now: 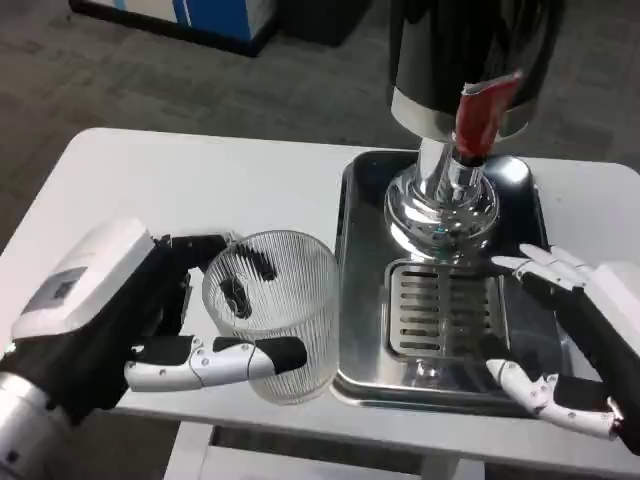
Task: Grasp the cup under the faucet to collect the drink, then remove the cup.
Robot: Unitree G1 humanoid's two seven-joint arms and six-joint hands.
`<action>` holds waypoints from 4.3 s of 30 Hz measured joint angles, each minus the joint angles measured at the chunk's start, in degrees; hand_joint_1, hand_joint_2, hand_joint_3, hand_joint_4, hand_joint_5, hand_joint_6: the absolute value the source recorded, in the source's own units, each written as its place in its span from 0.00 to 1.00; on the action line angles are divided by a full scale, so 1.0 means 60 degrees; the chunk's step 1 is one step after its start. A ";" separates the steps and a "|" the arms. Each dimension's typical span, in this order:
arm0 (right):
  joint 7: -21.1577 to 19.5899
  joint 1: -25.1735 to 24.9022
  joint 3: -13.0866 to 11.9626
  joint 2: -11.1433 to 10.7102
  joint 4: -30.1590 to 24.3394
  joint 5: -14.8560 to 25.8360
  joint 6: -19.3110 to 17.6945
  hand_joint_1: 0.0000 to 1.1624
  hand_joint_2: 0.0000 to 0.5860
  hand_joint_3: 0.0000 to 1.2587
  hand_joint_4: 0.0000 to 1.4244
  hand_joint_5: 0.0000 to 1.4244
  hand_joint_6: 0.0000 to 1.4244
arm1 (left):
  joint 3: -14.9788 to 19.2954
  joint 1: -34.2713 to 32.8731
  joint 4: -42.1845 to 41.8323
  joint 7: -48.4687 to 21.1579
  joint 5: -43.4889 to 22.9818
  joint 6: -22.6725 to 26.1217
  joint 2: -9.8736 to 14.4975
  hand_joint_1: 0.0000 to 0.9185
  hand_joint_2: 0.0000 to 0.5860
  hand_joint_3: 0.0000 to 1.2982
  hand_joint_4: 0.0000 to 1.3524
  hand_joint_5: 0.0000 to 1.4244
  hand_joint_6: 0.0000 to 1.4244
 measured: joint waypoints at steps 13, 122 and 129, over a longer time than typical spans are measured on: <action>0.0000 0.0062 -0.0508 -0.0002 0.0000 0.0206 0.0157 0.43 0.78 0.16 0.06 0.04 0.08 | -0.1353 -0.2690 0.2301 0.0480 0.0561 -0.0319 -0.0189 0.44 0.17 0.75 0.82 0.92 1.00; -0.0325 0.0519 -0.2169 -0.0363 0.0735 0.2039 -0.0431 0.35 0.74 0.13 0.04 0.05 0.08 | -0.2515 -0.4590 0.1929 0.0615 0.1424 -0.0701 -0.0483 0.22 0.21 0.26 0.24 0.36 0.51; -0.0351 0.0591 -0.2170 -0.0336 0.0717 0.2050 -0.0426 0.35 0.74 0.13 0.04 0.05 0.09 | -0.1967 -0.4336 0.1112 0.0455 0.1058 -0.0510 -0.0301 0.22 0.21 0.29 0.27 0.38 0.55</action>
